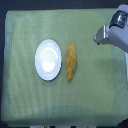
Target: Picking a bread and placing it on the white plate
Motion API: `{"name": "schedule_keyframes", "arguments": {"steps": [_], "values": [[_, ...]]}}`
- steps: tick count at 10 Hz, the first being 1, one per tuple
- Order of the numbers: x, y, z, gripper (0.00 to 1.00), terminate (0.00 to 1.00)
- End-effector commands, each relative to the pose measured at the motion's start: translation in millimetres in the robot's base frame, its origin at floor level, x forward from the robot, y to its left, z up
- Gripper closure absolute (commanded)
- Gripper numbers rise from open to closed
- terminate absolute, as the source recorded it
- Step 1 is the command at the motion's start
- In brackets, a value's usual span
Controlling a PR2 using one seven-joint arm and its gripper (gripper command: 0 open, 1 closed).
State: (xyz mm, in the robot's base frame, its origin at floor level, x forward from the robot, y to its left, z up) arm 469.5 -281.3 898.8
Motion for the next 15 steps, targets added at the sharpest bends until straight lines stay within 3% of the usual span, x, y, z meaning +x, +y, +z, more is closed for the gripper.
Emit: {"name": "schedule_keyframes", "arguments": {"steps": [1, 6, 15], "values": [[2, 1, 0, 0.00, 0.00], [21, 37, -16, 0.00, 0.00], [25, 135, -82, 0.00, 0.00]]}}
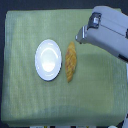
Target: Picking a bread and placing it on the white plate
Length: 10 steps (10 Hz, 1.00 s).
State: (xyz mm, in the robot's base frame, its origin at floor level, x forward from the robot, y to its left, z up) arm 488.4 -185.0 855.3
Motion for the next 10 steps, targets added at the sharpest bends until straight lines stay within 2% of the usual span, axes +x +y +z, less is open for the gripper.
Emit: {"name": "schedule_keyframes", "arguments": {"steps": [1, 2, 6, 10], "values": [[7, 46, -47, 0.00, 0.00], [8, 48, -61, 0.00, 0.00], [13, 52, -84, 0.00, 0.00], [18, 88, -88, 0.00, 0.00]]}}
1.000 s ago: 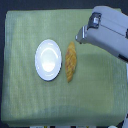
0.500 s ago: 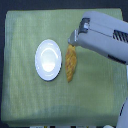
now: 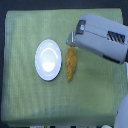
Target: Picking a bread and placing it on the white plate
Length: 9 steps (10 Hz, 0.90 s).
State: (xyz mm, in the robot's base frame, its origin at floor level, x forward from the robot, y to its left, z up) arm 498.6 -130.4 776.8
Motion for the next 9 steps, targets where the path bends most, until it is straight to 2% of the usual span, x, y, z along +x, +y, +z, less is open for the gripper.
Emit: {"name": "schedule_keyframes", "arguments": {"steps": [1, 3, 7, 9], "values": [[7, 38, -10, 0.00, 0.00], [-8, 44, -21, 0.00, 0.00], [-12, 49, -52, 0.00, 0.00], [-10, 55, -57, 0.00, 0.00]]}}
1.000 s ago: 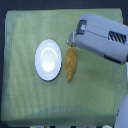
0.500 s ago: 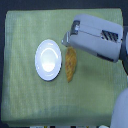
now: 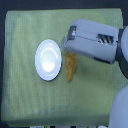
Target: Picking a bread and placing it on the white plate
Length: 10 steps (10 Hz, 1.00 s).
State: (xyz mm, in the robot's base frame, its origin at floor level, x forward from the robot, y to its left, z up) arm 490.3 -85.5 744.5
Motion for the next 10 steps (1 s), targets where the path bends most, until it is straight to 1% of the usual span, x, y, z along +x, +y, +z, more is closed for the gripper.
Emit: {"name": "schedule_keyframes", "arguments": {"steps": [1, 2, 4, 5, 6, 10], "values": [[3, 12, -27, 0.00, 0.00], [5, 11, -29, 0.00, 0.00], [2, 9, -26, 0.00, 0.00], [-2, 9, -23, 1.00, 0.00], [-4, 9, -21, 1.00, 0.00], [5, 3, -15, 1.00, 0.00]]}}
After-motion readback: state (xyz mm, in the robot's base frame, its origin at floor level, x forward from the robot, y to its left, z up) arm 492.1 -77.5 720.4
